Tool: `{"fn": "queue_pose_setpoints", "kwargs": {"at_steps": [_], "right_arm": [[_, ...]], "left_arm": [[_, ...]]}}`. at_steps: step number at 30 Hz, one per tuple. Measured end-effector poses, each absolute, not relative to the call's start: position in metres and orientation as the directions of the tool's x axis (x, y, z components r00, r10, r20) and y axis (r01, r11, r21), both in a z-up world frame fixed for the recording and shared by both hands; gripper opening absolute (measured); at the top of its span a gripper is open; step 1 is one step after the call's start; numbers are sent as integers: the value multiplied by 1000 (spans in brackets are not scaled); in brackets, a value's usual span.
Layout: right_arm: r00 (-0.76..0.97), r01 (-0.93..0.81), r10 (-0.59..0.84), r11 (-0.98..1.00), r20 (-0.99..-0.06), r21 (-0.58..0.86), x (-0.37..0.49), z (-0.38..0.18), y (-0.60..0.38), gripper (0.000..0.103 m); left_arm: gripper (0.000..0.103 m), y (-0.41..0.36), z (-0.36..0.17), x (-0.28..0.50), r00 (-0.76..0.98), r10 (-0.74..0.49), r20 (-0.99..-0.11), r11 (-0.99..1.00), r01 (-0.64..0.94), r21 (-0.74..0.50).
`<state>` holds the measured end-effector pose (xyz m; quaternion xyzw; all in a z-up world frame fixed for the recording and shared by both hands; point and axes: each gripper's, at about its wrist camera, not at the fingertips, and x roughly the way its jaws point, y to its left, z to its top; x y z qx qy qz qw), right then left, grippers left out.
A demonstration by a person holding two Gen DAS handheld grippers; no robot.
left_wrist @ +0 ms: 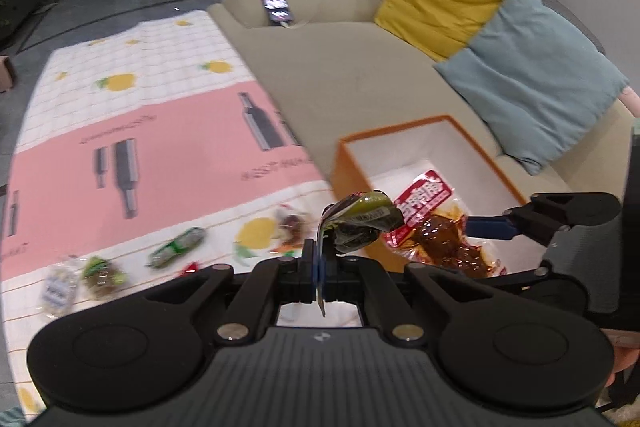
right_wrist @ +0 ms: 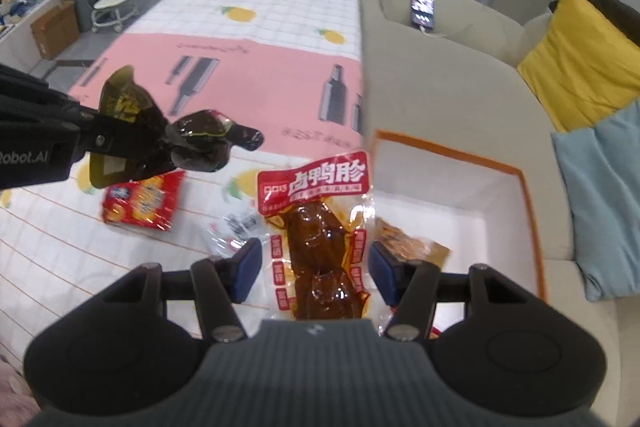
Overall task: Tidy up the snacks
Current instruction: 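Lift the pouch with left tool while right tool carries gizzard pack toward orange box, then open left tool releasing pouch into box while right tool releases gizzard pack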
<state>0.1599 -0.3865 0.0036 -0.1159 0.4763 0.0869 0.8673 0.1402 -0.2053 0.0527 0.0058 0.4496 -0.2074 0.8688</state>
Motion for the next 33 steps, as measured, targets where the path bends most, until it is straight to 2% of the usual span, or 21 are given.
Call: {"fn": "queue_pose_setpoints", "kwargs": {"at_steps": [9,16,33], "right_arm": [[452,-258,-35,951,-892,-168,170,-25,-453,56],[367,-300,-64,936,-928,-183,179,-60,-492,57],[247,-427,-3,897,-969,-112,203,-108,-523,57]], "left_arm": [[1,-284,31,157,364,-410,-836,876,413,-250],[1,-331,2,165,269,-387,-882,878,401,-263],[1,-363,-55,174,103,-330,-938,900,333,-281]]}}
